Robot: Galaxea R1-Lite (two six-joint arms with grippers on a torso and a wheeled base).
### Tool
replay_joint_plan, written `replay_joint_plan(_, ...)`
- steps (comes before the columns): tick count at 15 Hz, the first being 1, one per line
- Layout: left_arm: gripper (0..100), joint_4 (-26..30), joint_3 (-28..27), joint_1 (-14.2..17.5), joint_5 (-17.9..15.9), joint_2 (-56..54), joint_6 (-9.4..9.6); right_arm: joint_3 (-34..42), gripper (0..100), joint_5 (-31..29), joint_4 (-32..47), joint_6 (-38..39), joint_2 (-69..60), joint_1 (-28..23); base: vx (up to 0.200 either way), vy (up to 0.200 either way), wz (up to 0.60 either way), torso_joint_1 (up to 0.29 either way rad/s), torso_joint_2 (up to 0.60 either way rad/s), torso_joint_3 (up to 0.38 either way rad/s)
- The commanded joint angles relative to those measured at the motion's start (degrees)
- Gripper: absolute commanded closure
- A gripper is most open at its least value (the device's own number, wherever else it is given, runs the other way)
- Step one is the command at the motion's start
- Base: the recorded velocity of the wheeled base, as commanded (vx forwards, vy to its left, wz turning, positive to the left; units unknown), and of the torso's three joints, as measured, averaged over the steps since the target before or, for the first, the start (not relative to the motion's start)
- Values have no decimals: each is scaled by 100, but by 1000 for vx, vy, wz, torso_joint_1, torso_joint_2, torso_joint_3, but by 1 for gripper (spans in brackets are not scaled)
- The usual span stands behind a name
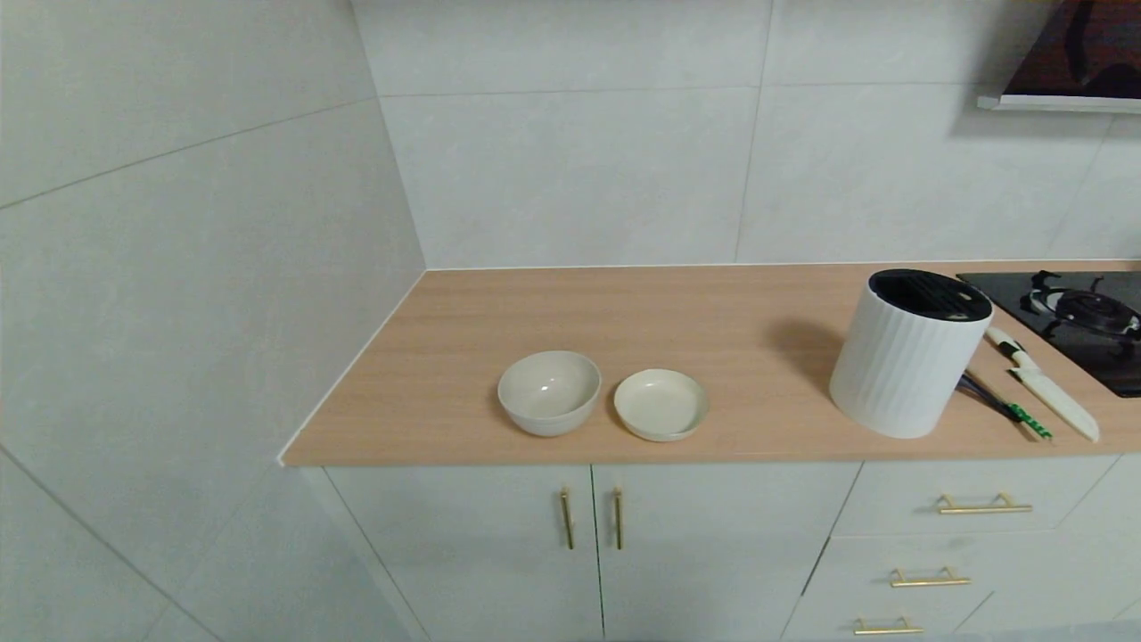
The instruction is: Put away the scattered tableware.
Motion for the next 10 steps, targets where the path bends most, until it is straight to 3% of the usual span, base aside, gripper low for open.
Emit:
replay_joint_plan(1,0,0,2,1,4,0,-4,0,0,1,-1,0,7,1,0,200,0,-2,2,2)
replay_joint_plan(2,0,0,2,1,4,0,-4,0,0,1,-1,0,7,1,0,200,0,-2,-7,2)
replay_joint_plan(10,0,0,2,1,4,0,-4,0,0,1,-1,0,7,1,0,0,0,0,0,0)
